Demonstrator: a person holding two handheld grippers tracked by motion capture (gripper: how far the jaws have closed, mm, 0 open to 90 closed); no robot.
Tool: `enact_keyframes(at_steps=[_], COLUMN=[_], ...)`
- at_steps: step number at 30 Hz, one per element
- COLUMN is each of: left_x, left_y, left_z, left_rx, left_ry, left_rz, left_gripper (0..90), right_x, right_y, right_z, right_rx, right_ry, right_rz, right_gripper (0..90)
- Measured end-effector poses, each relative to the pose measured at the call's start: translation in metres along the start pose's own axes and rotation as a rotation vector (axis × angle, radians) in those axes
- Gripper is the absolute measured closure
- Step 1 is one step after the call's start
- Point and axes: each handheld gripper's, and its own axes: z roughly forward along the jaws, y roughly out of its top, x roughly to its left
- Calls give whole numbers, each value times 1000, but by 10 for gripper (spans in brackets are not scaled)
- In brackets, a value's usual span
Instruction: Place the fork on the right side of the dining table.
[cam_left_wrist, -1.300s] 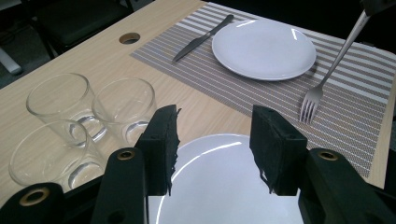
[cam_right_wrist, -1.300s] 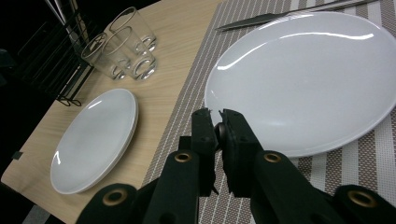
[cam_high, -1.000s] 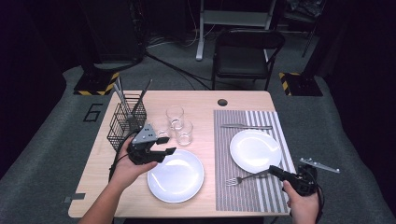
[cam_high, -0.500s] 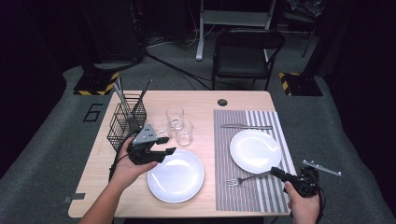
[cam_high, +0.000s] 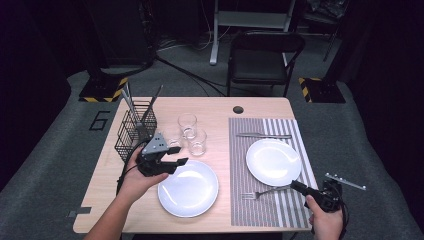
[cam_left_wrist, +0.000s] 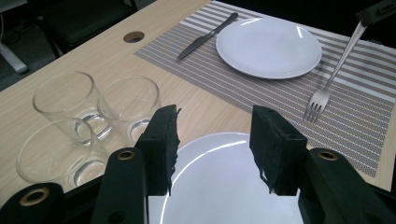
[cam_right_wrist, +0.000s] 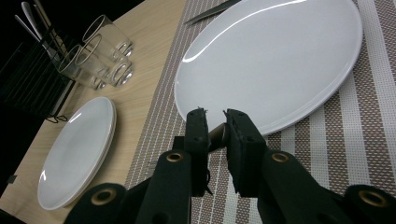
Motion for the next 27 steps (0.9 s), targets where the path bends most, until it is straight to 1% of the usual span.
enact_keyframes(at_steps=[2,3,7,13,16,22,27], left_x=[0,0,0,1,0,0,0], left_y=[0,0,0,0,0,0,0], left_z=[0,0,-1,-1,0,0,0], left_rx=[2,2,3,4,2,2,3], left_ry=[-4,-2,2,2,5,10,12], left_rz=[-6,0,0,2,-5,3,4], left_gripper=[516,516,516,516,516,516,516], right_x=[-2,-1,-4,-10,-13,-17,-19], right_y=[0,0,-1,-2,-3,-4,-4], right_z=[1,0,1,3,4,5,7], right_rx=[-2,1,4,9,10,12,18], right_ry=[-4,-4,-5,-17,-22,-29,-36], right_rz=[-5,7,13,31,33,34,47], right_gripper=[785,783,778,772,769,764,758])
